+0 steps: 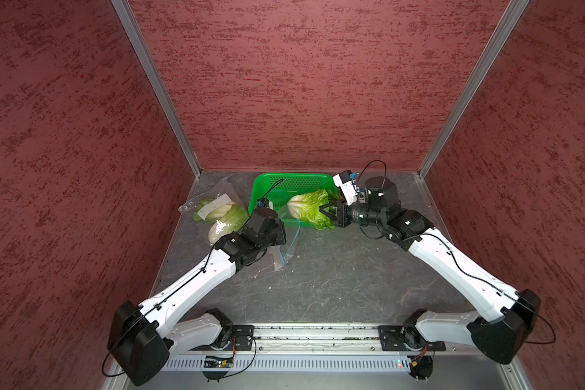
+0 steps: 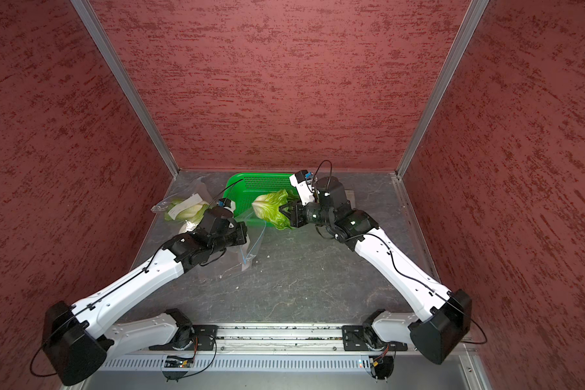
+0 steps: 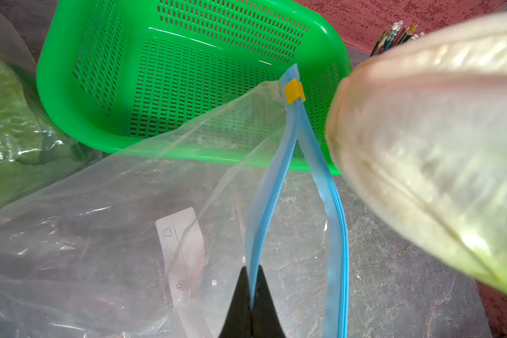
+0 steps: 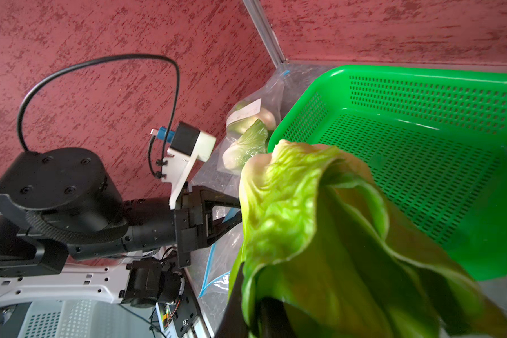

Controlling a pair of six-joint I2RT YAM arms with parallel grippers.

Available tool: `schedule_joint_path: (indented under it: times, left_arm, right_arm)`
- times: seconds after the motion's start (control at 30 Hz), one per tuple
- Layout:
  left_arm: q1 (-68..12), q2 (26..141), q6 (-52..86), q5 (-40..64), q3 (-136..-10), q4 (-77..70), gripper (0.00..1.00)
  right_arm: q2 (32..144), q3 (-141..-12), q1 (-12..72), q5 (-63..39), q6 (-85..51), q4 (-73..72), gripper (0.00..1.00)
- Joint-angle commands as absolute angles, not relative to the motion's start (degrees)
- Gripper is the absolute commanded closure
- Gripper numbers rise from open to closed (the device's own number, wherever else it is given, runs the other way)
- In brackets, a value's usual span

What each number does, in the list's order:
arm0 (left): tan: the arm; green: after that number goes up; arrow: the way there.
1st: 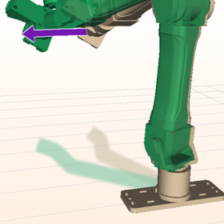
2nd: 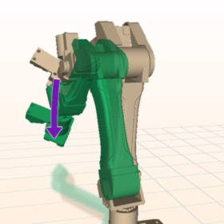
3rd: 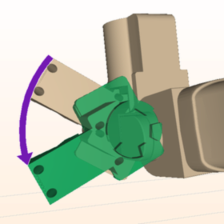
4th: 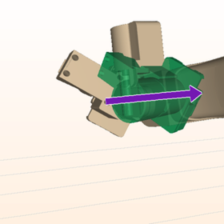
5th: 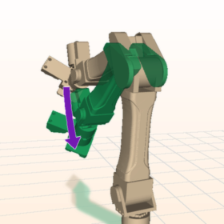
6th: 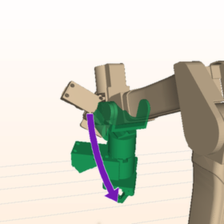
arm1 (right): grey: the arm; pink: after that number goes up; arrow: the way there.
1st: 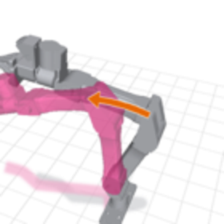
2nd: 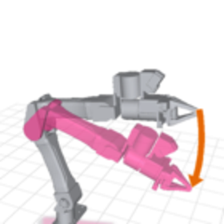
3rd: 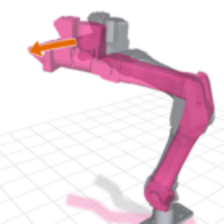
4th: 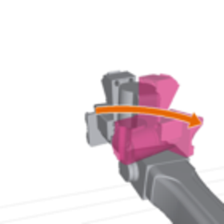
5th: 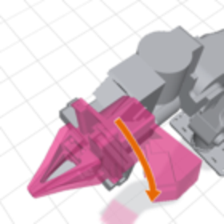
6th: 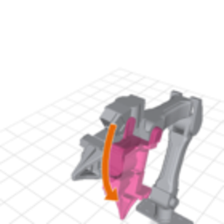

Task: Put the chinese cabbages into a zipper bag and zip it
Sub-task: Place the Chinese cabbage in the zipper food storage bag.

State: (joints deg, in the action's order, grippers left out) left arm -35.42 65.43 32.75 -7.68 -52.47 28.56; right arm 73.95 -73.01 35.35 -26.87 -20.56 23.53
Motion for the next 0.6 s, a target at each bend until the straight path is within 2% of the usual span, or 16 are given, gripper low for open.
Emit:
schedule_joint_path:
  times: [0.0,0.57]
  left_arm:
    - [-35.6,65.2,32.9,-7.3,-52.3,26.8,1.0]
    - [-35.4,62.4,29.0,-9.7,-56.5,28.2,1.0]
  right_arm:
    - [71.9,-72.9,36.7,-28.8,-20.1,23.1,1.0]
    - [71.1,-72.7,40.5,-22.6,-14.5,35.4,1.0]
